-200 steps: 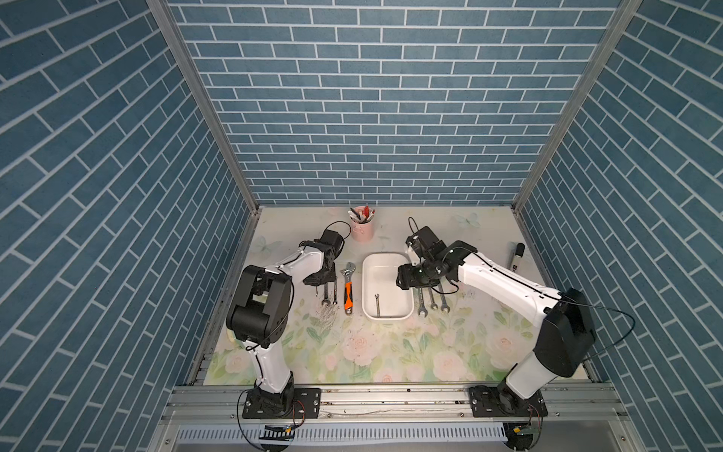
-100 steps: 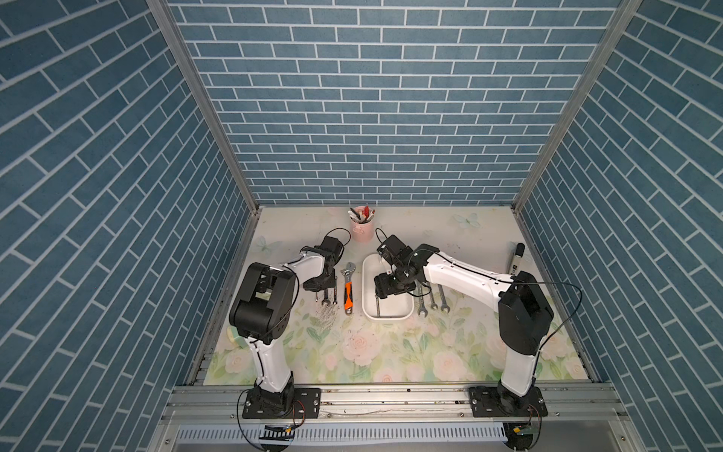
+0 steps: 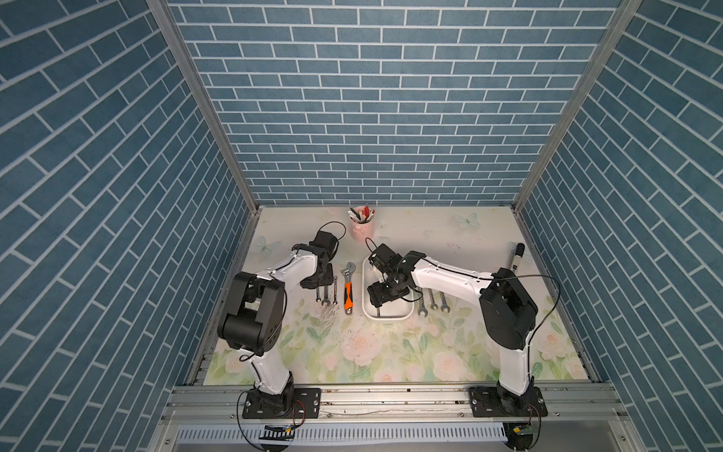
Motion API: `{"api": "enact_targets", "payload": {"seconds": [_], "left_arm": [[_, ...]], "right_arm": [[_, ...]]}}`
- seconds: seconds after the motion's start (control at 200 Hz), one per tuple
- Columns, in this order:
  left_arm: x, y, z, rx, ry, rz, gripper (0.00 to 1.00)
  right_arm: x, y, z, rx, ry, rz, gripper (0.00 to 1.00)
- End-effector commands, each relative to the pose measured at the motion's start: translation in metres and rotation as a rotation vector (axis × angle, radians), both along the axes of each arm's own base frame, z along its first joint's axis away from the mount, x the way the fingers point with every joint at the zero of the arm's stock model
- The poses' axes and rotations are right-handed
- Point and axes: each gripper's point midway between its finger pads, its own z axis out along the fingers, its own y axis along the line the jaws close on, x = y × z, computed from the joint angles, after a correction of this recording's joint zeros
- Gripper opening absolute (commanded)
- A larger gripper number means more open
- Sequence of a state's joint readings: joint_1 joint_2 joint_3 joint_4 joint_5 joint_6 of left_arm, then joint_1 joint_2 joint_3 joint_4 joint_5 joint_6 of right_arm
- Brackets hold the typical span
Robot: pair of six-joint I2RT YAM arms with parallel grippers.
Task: Take out the wrench from the storage box
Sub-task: Place the wrench at the center of the board, then pick up the wrench from the storage box.
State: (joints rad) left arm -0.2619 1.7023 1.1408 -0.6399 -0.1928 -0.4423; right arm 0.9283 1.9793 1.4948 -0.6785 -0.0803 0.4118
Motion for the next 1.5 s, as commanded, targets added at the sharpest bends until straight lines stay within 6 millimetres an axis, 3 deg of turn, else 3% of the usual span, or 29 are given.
{"api": "enact_targets", "payload": {"seconds": [0.0,0.185,0.345,0.62,0.895,1.49], "left_arm": [[0.004,0.009,0.041,-0.056,-0.085,0.047,0.56],[0.003,0.016,0.081,-0.099,-0.186,0.065,0.6],[0.001,0.016,0.095,-0.128,-0.222,0.065,0.61],[0.001,0.019,0.102,-0.133,-0.239,0.063,0.61],[-0.001,0.025,0.1,-0.112,-0.234,0.067,0.61],[-0.002,0.03,0.095,-0.103,-0.214,0.068,0.62]], "right_arm": [[-0.003,-0.005,-0.019,-0.064,-0.012,0.038,0.77],[-0.008,-0.012,-0.041,-0.123,0.004,0.044,0.75],[-0.007,-0.02,-0.057,-0.176,0.007,0.03,0.67],[0.003,-0.026,-0.074,-0.241,-0.02,0.005,0.41],[0.024,-0.023,-0.072,-0.222,-0.033,-0.017,0.22],[0.065,-0.038,-0.06,-0.167,-0.039,-0.09,0.0]]}}
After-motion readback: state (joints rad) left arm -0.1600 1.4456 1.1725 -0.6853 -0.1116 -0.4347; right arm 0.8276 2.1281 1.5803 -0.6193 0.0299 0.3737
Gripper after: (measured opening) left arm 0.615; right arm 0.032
